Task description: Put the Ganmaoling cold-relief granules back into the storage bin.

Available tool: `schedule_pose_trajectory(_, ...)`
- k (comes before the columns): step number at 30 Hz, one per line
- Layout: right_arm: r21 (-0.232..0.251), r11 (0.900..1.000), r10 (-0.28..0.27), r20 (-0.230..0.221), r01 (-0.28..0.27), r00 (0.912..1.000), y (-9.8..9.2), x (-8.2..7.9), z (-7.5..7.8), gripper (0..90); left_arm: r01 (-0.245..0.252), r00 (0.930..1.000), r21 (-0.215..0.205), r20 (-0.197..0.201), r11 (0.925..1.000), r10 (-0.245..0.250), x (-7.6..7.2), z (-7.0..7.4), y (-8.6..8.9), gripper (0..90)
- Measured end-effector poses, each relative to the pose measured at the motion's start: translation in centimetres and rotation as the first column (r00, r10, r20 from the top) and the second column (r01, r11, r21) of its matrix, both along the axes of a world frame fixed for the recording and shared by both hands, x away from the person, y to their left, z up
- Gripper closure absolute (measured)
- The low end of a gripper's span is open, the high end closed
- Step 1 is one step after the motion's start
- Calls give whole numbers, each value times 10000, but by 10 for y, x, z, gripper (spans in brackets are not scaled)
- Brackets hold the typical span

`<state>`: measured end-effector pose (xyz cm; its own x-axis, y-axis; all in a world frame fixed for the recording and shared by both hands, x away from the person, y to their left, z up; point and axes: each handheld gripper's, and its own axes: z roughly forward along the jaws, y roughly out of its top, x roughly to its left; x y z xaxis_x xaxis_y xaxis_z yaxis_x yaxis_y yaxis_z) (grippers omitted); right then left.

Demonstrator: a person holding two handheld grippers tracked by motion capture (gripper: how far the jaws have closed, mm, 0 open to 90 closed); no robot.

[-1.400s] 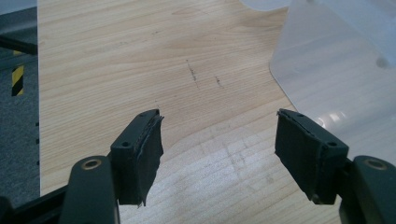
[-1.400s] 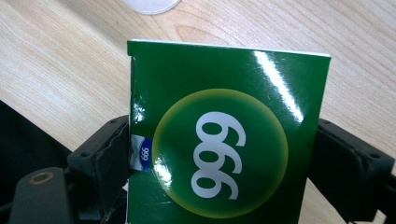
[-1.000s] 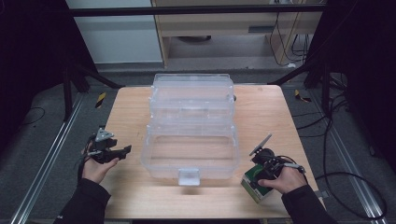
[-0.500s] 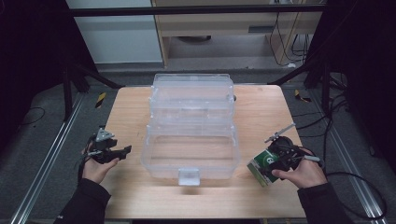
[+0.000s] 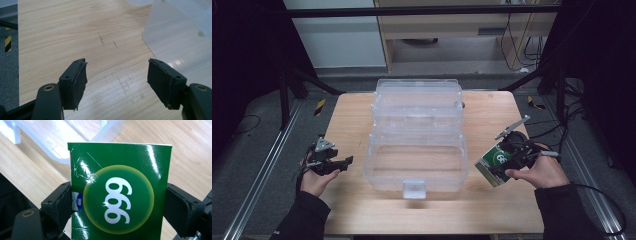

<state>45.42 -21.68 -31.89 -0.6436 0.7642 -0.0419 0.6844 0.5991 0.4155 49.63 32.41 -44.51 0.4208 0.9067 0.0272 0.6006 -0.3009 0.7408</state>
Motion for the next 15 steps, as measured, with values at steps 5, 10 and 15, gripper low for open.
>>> schedule_pose_trajectory(5, -443, 9972, 604, 56, -601, 9982, 7, 7, 14, 176, 0, 10000, -21, 54, 10000, 0, 0, 1, 0, 308)
schedule_pose_trajectory(10, -512, 9902, 1301, 51, -1296, 9915, 17, 14, 23, 176, 36, 10000, -28, 10, 10000, -36, 0, 0, -1, 308)
schedule_pose_trajectory(15, -548, 9851, 1635, 64, -1629, 9865, 24, 19, 31, 177, 41, 10000, -14, -3, 10000, -41, 0, 0, -1, 308)
